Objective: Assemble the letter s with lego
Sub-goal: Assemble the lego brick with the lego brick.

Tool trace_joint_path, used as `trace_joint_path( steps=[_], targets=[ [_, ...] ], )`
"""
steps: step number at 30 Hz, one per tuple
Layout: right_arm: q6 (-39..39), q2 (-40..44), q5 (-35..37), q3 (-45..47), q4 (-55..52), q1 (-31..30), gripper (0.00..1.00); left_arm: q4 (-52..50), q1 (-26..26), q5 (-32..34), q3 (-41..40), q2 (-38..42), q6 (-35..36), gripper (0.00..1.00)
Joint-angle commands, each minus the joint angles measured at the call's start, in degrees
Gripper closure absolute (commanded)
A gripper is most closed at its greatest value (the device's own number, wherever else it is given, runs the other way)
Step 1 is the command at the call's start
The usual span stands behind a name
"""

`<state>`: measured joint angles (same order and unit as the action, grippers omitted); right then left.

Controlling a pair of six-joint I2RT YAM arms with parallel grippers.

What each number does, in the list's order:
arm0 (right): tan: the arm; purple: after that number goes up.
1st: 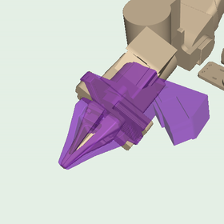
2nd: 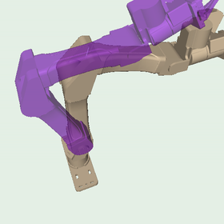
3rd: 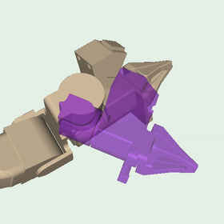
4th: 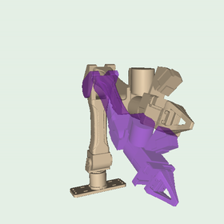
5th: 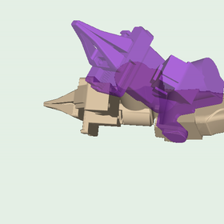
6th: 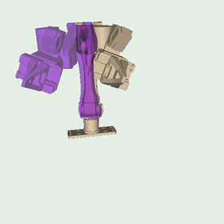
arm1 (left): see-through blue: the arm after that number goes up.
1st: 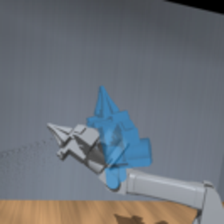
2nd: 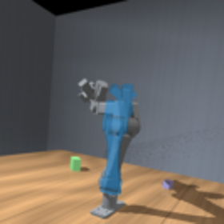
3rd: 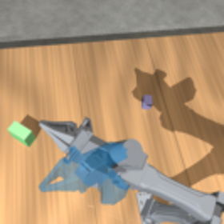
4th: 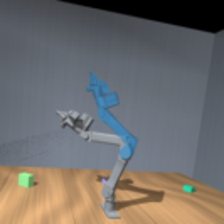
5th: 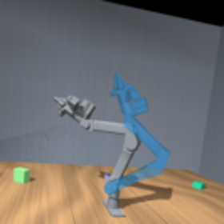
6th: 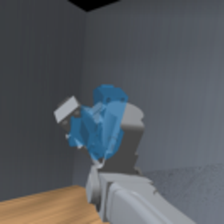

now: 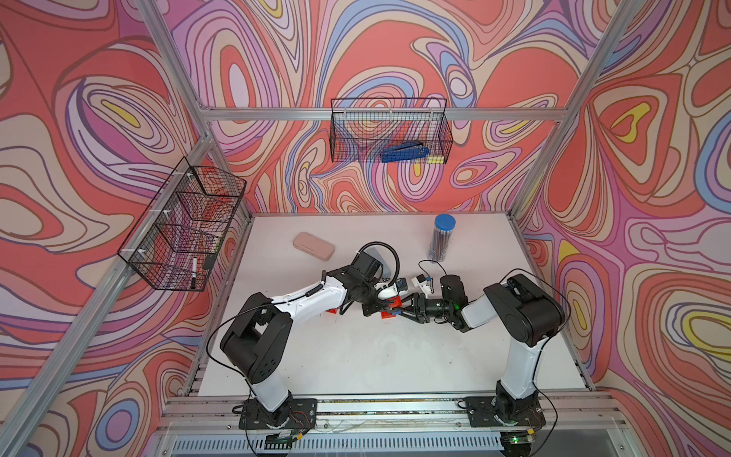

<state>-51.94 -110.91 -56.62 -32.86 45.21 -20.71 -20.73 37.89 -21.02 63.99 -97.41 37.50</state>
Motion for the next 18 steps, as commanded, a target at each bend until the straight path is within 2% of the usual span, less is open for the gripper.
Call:
trace_joint_path(
  steps=[1,18],
  targets=[
    [-0.17,-3.35,3.71,2.19,-4.66,-0.34,0.35,-3.23,-0.28,2.37,0.46,-3.48,1.68,0.81],
    [-2.02,-2.82,2.02,2.95,-0.95,-0.35,0.35,-2.57,-0.27,1.61,0.69,-2.09,1.68,0.76]
  ],
)
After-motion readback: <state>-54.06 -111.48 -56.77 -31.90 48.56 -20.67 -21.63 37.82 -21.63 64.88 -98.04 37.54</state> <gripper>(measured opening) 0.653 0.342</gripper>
